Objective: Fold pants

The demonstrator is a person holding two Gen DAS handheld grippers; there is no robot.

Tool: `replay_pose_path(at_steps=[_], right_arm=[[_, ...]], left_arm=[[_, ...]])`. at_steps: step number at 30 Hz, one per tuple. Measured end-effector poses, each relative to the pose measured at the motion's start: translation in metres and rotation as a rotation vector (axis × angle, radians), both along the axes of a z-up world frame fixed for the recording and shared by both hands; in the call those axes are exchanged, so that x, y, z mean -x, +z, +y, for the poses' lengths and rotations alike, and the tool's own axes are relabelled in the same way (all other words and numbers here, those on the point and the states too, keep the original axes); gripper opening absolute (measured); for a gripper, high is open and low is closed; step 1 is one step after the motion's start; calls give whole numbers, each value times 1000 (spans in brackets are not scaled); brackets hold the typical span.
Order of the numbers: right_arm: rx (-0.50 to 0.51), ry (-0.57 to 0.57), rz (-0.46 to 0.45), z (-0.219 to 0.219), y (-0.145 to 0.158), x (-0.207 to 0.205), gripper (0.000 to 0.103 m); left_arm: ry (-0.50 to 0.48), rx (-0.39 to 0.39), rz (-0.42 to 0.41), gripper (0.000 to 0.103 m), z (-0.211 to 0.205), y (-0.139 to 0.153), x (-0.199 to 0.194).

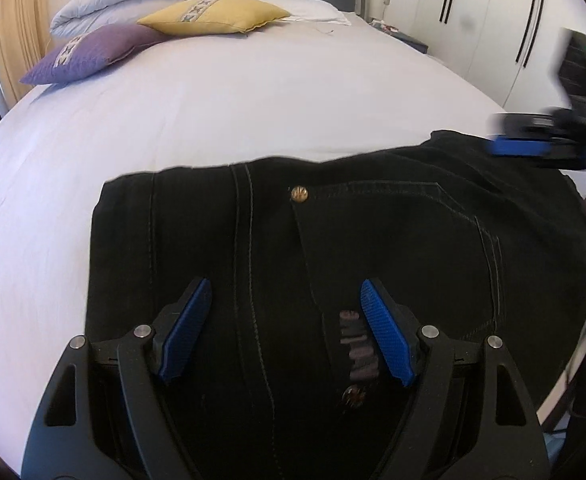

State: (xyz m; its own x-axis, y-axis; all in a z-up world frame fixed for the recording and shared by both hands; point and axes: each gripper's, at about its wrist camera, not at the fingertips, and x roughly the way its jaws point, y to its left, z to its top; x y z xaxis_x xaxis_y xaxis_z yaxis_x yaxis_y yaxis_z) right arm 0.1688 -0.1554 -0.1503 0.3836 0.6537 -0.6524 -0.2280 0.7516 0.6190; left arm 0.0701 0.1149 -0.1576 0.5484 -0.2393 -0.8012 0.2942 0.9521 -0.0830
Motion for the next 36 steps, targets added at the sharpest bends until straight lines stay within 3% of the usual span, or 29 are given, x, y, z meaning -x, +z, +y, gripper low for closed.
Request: replay_pose_path(at_steps=[5, 8, 11, 13, 14, 15, 17, 19, 21, 22, 23, 24, 26, 31, 36], right_arm=[[-15, 34, 165, 44, -55, -39, 39], [-31, -50, 145, 18, -59, -39, 19], [-5, -175, 128, -26, -57, -41, 14], [66, -245, 99, -46, -44, -30, 19], [65, -263, 74, -52, -33, -21, 29], [11, -259, 59, -55, -24, -12, 35], [-122, -205, 25, -49, -7, 9, 62], [-136, -129, -3, -34, -4, 26, 68], [-115, -94, 18, -30, -20, 39, 68], [-108, -117, 53, -42, -32, 41, 66], [-123, -162, 91, -61, -46, 44, 46], [-194, -210, 113, -88, -57, 50, 37], [-234, -316, 132, -136, -65, 67, 26], [-174, -542, 48, -260, -58, 145, 20], [-82, -814, 42, -372, -57, 236, 12]], left_arm=[[-7, -10, 5, 76, 1, -1, 4], [-5, 9, -1, 76, 9, -1, 11], [-2, 18, -5, 76, 7, -6, 15], [-2, 8, -13, 76, 3, -7, 19], [-2, 3, -18, 76, 1, -8, 19], [-3, 0, -22, 76, 0, -8, 18], [-2, 2, -26, 76, 0, -9, 17], [-3, -4, -22, 76, -3, -8, 15], [-2, -4, -19, 76, -3, -8, 15], [-2, -3, -17, 76, -2, -8, 13], [-2, -2, -15, 76, -2, -8, 16], [-1, -3, -14, 76, -1, -8, 16], [1, -5, -14, 76, -2, -8, 16], [14, -10, -21, 76, -2, -8, 15], [37, -41, -17, 76, -6, 2, 21]])
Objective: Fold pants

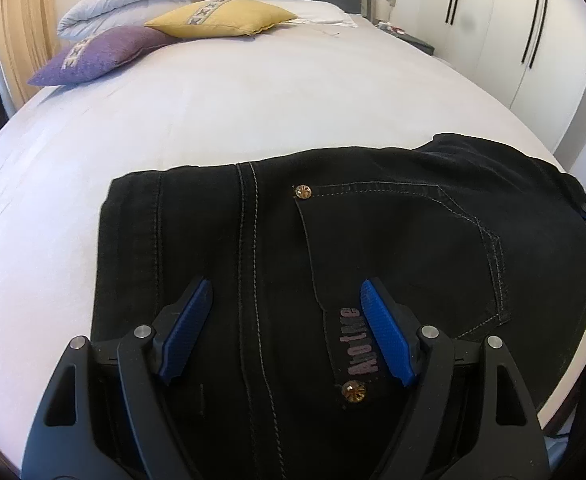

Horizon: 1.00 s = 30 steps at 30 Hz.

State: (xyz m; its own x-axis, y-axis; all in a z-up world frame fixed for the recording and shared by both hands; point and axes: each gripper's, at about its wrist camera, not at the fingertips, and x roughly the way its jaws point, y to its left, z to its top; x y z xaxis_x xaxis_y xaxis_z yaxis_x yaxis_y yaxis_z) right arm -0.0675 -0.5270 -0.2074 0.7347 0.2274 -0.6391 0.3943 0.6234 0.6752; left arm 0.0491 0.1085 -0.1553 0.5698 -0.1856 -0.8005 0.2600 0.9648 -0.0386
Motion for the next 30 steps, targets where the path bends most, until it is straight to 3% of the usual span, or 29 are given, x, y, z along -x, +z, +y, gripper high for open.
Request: replay_pose_path(at_steps=[1, 3, 4, 5, 6, 9, 12, 13, 14, 16, 19, 20, 21, 22, 25, 30], right_arm=[[20, -43, 11, -12, 4, 13, 12], [47, -124, 14, -26, 22, 38, 30], [44, -136, -8, -21, 32, 44, 55], [31, -137, -50, -15, 41, 48, 67], [1, -105, -115, -6, 51, 49, 68], [-70, 29, -183, 12, 58, 41, 69], [-104, 82, -135, 38, 37, 19, 69], [-118, 47, -107, 31, 26, 22, 65], [-154, 7, -109, 20, 15, 30, 47], [-225, -76, -145, -13, -2, 53, 29], [-190, -203, -147, -60, 0, 93, 20], [-167, -255, -137, -72, 3, 106, 44], [-108, -347, -81, -86, 11, 123, 58], [-101, -397, -96, -92, 16, 137, 72], [-176, -446, -170, -107, 28, 160, 75], [-250, -296, -126, -60, 32, 118, 78]], left_arm=[[7, -11, 0, 76, -2, 3, 2], [19, -32, -2, 76, -8, 12, 8], [25, -46, -6, 76, -13, 17, 12], [30, -58, -13, 76, -19, 23, 15], [33, -68, -27, 76, -27, 30, 20], [-2, -22, -62, 76, -62, 48, 32], [-98, -8, -40, 76, -105, 43, 38], [-128, -23, -22, 76, -120, 36, 38], [-149, -42, -7, 76, -130, 28, 39], [-162, -74, 35, 76, -142, 12, 38], [-157, -63, 34, 76, -144, 10, 40], [-155, -59, 35, 76, -143, 11, 41], [-154, -54, 33, 76, -143, 12, 41], [-150, -50, 30, 76, -142, 13, 41], [-130, -28, 28, 77, -138, 16, 45], [-146, 31, 10, 77, -144, 29, 54]])
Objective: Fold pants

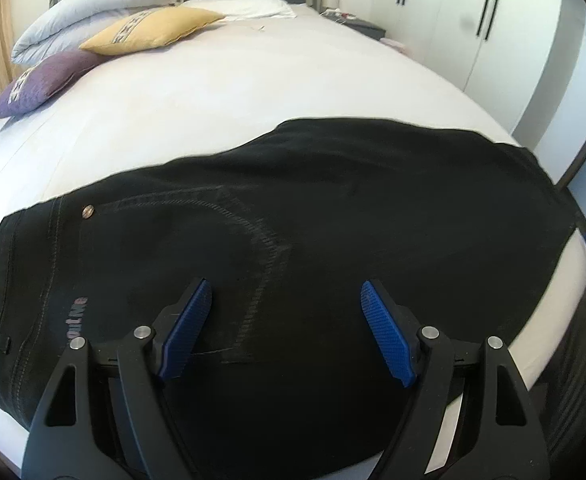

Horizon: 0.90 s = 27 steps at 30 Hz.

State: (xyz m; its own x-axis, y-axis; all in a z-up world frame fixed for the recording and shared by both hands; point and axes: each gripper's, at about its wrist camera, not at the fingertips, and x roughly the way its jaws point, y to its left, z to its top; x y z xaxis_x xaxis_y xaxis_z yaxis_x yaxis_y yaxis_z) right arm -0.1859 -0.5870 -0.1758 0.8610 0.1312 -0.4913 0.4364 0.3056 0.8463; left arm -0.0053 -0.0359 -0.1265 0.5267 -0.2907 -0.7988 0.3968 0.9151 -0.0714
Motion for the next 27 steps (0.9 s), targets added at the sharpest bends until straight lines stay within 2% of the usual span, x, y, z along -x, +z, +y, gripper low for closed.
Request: replay_pose_path(at_steps=[2, 5, 10, 12, 22, 27], right_arm=[[-34, 37, 35, 12, -7, -17, 78], [-46, 20, 24, 20, -9, -31, 78], [-122, -37, -4, 19, -17, -27, 78], [-138, -55, -11, 38, -25, -16, 78], [-177, -131, -15, 35, -25, -33, 79], [-235, -178, -33, 33, -30, -33, 79]], left_arm=[[-10, 12, -20, 77, -5, 6, 8], [-18, 38, -34, 78, -10, 15, 21], [-30, 74, -7, 78, -21, 15, 29], [-36, 91, -5, 78, -26, 17, 31], [-68, 154, 6, 78, -41, 23, 35], [-82, 171, 20, 78, -42, 23, 28]])
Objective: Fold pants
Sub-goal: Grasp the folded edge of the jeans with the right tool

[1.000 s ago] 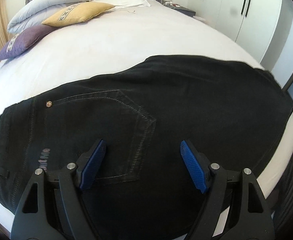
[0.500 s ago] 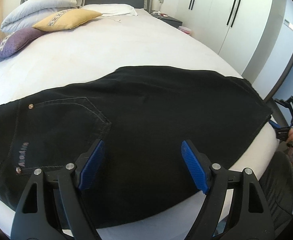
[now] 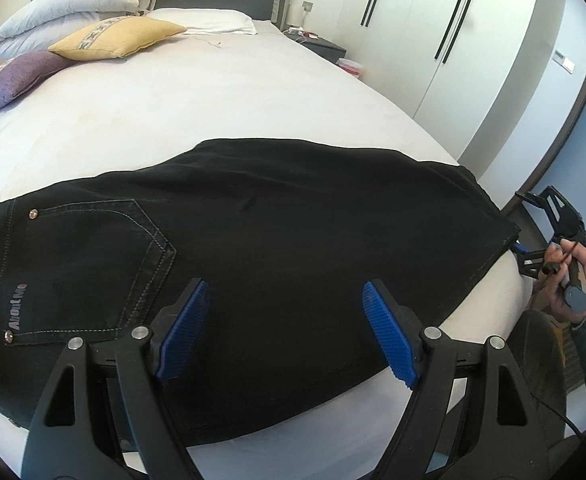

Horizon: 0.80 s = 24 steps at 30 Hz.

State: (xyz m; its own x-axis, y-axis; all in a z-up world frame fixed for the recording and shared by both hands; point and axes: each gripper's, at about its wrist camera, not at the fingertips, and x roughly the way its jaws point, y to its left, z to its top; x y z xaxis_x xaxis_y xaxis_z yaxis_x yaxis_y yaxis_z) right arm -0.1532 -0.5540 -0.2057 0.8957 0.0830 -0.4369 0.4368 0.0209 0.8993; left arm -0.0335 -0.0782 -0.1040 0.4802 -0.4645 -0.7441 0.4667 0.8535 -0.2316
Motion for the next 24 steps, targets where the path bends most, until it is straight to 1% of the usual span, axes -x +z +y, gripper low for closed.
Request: replay_pose_path(at_steps=[2, 4, 6, 7, 8, 9, 11, 12, 13, 14, 16, 17, 22, 24], right_arm=[[-1, 13, -10, 2, 1, -5, 79], [33, 37, 3, 5, 3, -12, 77], [57, 50, 3, 7, 2, -20, 74], [65, 53, 4, 7, 1, -22, 68], [71, 56, 15, 7, -1, -25, 59], [71, 55, 23, 6, -4, -27, 54], [68, 61, 32, 3, -9, -31, 27], [66, 64, 36, 2, -12, -32, 21], [57, 65, 39, 1, -16, -32, 11], [49, 63, 36, 0, -19, -31, 10], [50, 60, 19, 1, -22, -29, 5], [58, 61, 17, 1, -22, -28, 5], [93, 58, 29, 5, -15, -28, 5], [118, 56, 40, 7, -9, -28, 5]], left_arm=[[-5, 4, 8, 78, -1, -2, 0], [-11, 7, 15, 78, -2, -3, 0], [-16, 12, 20, 78, -4, -5, 1], [-18, 14, 21, 78, -5, -5, 1], [-20, 17, 23, 78, -7, -5, 1], [-23, 18, 24, 78, -8, -5, 2], [-26, 19, 23, 79, -10, -4, 3], [-26, 17, 23, 81, -11, -3, 2], [-25, 13, 22, 85, -11, -3, 3], [-24, 12, 20, 92, -12, -3, 3], [-21, 18, 19, 96, -8, -2, 3], [-17, 18, 20, 98, -7, -2, 2], [25, 39, 27, 100, 2, -1, 0], [42, 56, 34, 103, 6, 1, -2]])
